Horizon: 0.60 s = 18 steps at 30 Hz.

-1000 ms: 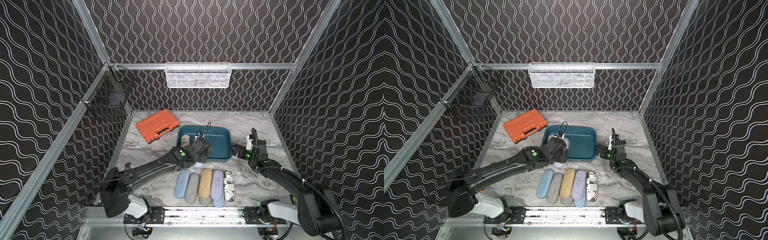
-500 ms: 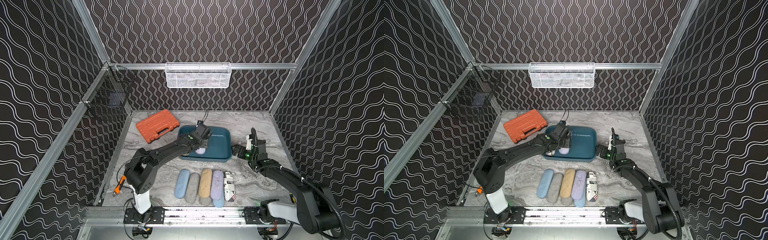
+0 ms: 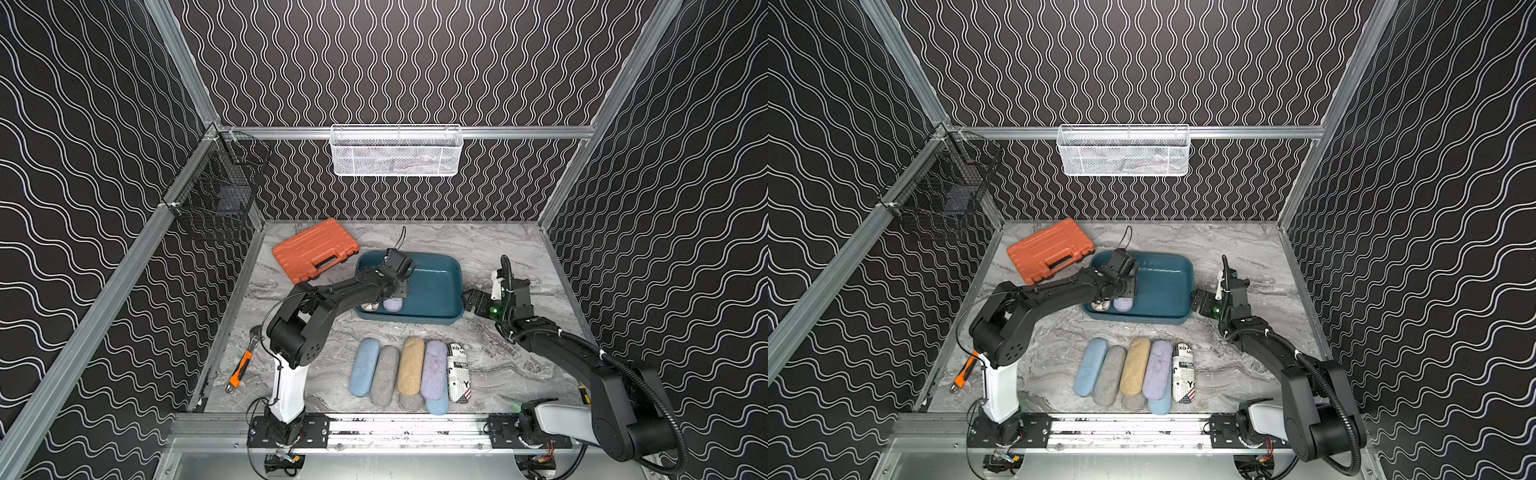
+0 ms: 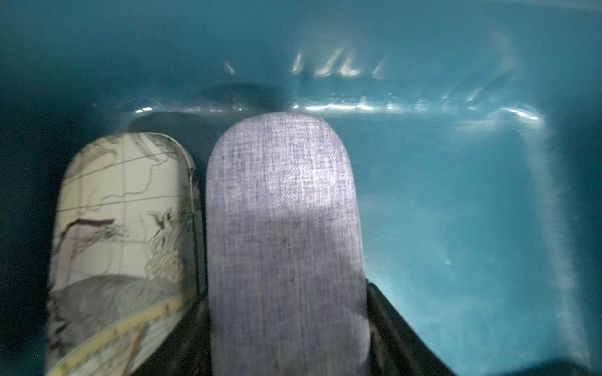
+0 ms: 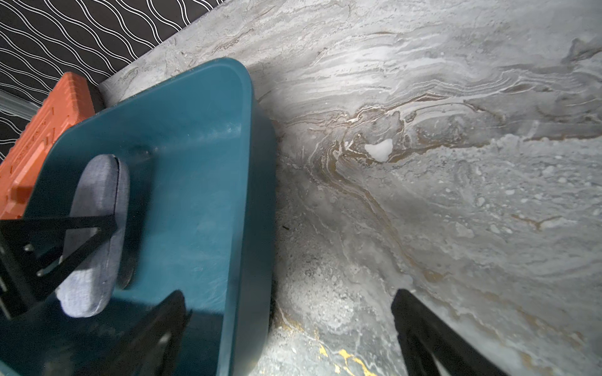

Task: Put the glasses cases into the storage boxes
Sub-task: Place the glasses case in the storage box.

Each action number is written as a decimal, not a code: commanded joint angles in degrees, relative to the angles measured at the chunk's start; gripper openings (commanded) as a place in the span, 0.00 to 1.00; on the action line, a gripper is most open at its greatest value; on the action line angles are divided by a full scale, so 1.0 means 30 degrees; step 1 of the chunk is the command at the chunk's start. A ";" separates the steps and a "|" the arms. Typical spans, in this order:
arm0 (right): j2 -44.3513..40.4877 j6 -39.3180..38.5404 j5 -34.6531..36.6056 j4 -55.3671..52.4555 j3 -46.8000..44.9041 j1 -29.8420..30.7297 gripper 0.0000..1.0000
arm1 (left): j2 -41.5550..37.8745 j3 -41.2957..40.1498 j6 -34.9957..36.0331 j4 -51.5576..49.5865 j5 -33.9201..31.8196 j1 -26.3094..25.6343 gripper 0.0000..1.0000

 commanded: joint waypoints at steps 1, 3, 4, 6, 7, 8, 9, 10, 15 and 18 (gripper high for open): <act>0.0174 -0.0110 0.0118 0.0567 0.0180 0.0001 1.00 | 0.0279 0.0094 -0.0057 0.1019 0.0332 0.0142 0.62; 0.0259 -0.0110 0.0150 0.0567 0.0206 0.0000 1.00 | 0.0403 0.0102 -0.0087 0.1045 0.0295 0.0206 0.62; 0.0310 -0.0111 0.0154 0.0571 0.0211 0.0009 1.00 | 0.0484 0.0077 -0.0086 0.1073 0.0242 0.0197 0.62; 0.0412 -0.0111 0.0169 0.0569 0.0251 -0.0020 1.00 | 0.0492 0.0056 -0.0092 0.1016 0.0092 0.0252 0.63; 0.0435 -0.0145 0.0141 0.0564 0.0273 -0.0010 1.00 | 0.0514 0.0047 -0.0105 0.1001 0.0035 0.0276 0.63; 0.0464 -0.0139 0.0177 0.0565 0.0274 -0.0016 1.00 | 0.0510 0.0049 -0.0117 0.0919 -0.0050 0.0274 0.64; 0.0485 -0.0141 0.0162 0.0553 0.0286 -0.0027 1.00 | 0.0493 0.0047 -0.0121 0.0870 -0.0152 0.0281 0.64; 0.0501 -0.0174 0.0183 0.0538 0.0301 -0.0036 1.00 | 0.0434 0.0047 -0.0138 0.0801 -0.0228 0.0281 0.65; 0.0573 -0.0171 0.0213 0.0509 0.0345 -0.0025 1.00 | 0.0333 0.0239 -0.0010 0.0379 -0.0625 0.0292 0.66; 0.0647 -0.0207 0.0213 0.0468 0.0354 -0.0021 1.00 | 0.0546 0.0604 0.0023 -0.0272 -0.0791 0.0307 0.67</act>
